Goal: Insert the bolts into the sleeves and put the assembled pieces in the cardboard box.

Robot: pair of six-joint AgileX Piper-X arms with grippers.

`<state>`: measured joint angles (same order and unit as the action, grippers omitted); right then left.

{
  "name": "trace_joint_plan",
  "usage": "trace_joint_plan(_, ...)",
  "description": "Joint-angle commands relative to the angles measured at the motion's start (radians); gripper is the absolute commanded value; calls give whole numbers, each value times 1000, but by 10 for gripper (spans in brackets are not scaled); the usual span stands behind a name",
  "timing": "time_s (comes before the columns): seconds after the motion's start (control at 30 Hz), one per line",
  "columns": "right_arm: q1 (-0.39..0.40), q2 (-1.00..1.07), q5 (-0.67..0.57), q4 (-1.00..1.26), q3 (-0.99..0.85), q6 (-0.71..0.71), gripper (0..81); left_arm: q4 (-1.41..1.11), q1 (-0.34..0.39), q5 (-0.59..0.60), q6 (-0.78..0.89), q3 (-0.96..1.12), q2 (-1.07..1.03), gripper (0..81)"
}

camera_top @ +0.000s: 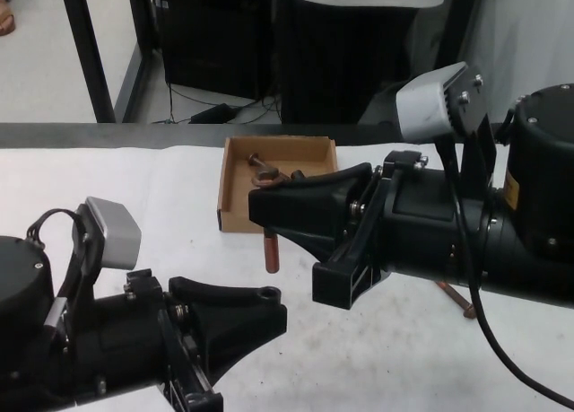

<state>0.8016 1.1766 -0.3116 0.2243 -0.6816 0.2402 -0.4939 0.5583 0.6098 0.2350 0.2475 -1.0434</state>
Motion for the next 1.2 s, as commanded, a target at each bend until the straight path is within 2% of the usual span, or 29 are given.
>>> trace_joint_plan(0.0,-5,-14,-9,2,-2,4,3,-29,3,22,13,4,0,8)
trace_joint_plan(0.8,-2,-14,-54,-10,-2,30,3,-126,3,-3,13,4,0,8)
trace_joint_plan(1.17,-2,-14,-54,-72,-2,30,3,-158,3,28,13,4,0,8)
